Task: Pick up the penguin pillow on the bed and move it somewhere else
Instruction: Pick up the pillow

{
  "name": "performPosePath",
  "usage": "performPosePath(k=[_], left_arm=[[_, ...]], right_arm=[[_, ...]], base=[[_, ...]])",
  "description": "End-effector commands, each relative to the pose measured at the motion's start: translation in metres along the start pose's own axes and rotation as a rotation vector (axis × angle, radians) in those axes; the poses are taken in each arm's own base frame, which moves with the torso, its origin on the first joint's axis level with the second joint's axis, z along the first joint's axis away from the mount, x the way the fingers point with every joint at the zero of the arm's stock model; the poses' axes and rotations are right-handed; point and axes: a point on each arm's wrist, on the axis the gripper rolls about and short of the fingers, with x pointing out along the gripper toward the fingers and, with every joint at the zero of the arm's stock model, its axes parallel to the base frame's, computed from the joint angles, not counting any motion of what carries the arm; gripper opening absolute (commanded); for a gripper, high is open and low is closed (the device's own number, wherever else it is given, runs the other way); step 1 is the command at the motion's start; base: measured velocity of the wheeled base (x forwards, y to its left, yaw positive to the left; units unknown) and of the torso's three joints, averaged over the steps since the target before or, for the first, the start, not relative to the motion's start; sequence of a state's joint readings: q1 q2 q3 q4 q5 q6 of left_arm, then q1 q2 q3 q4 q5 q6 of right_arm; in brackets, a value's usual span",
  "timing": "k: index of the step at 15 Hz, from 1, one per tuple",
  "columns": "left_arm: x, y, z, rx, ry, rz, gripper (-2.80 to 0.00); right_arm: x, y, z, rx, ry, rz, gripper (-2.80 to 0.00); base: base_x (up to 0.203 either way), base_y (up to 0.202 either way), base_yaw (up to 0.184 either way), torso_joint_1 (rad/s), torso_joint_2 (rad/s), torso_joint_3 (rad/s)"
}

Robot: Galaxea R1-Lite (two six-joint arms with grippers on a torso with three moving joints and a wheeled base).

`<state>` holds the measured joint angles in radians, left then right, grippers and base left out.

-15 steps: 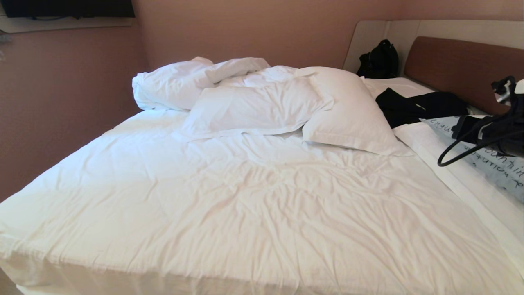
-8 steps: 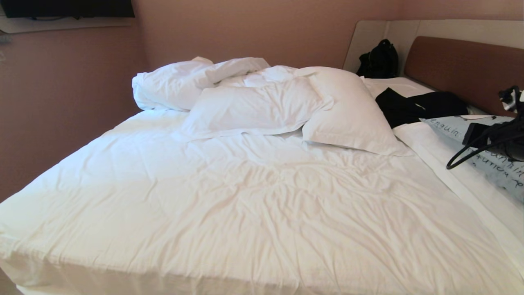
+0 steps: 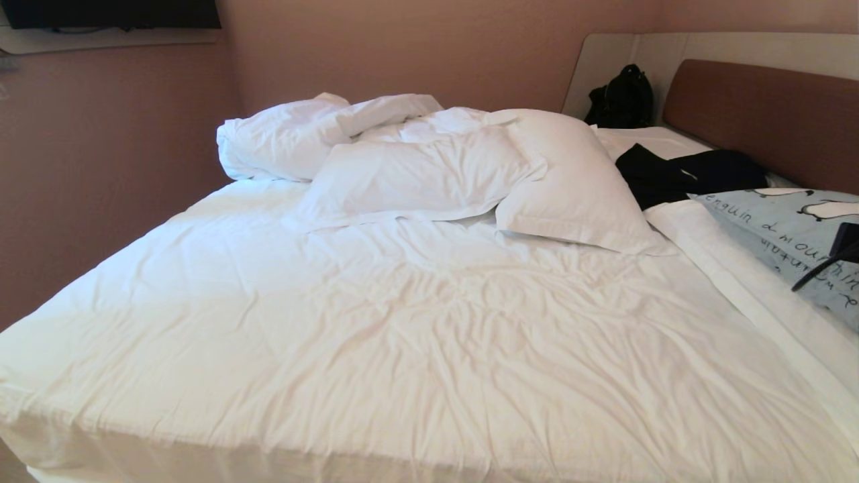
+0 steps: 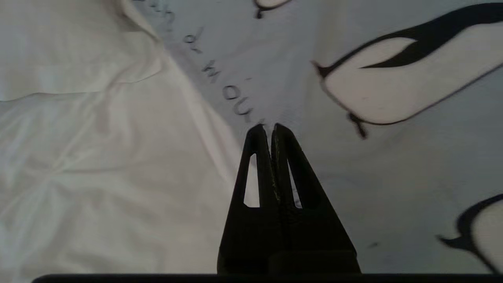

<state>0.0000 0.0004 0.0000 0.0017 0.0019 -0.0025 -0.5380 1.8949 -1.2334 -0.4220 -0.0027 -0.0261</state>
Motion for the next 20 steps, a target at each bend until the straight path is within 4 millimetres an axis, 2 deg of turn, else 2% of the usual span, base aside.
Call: performPosePath(k=[1,4,9,10,16,18,20], left_arm=[[0.000,0.000,0.000,-0.001,0.001,0.000,-2.80],[0.000,0.000,0.000,-0.001,0.001,0.001,-2.80],[0.000,0.000,0.000,-0.001,0.001,0.001,-2.80],[0.000,0.000,0.000,-0.001,0.001,0.001,-2.80],[0.000,0.000,0.000,-0.001,0.001,0.001,-2.80],[0.000,0.000,0.000,-0.001,0.001,0.001,-2.80],[0.000,0.000,0.000,-0.001,0.001,0.001,-2.80]], right_arm=[[0.010,-0.016,-0.005,-0.028,-0.030,-0.039,-2.80],[0.023,-0.025,-0.013,-0.032,-0.054,-0.060,-2.80],[0.024,-0.027,-0.014,-0.032,-0.052,-0.062,-2.80],[0.024,-0.027,-0.014,-0.032,-0.053,-0.062,0.00],[0.029,-0.033,-0.018,-0.028,-0.038,-0.074,0.00],[0.024,-0.037,-0.012,-0.028,-0.054,-0.086,0.00],[0.010,-0.037,0.002,-0.030,-0.092,-0.090,0.00]], base=[[0.000,0.000,0.000,0.000,0.00,0.000],[0.000,0.000,0.000,0.000,0.00,0.000],[0.000,0.000,0.000,0.000,0.00,0.000],[0.000,0.000,0.000,0.000,0.00,0.000],[0.000,0.000,0.000,0.000,0.00,0.000],[0.000,0.000,0.000,0.000,0.00,0.000],[0.000,0.000,0.000,0.000,0.00,0.000]])
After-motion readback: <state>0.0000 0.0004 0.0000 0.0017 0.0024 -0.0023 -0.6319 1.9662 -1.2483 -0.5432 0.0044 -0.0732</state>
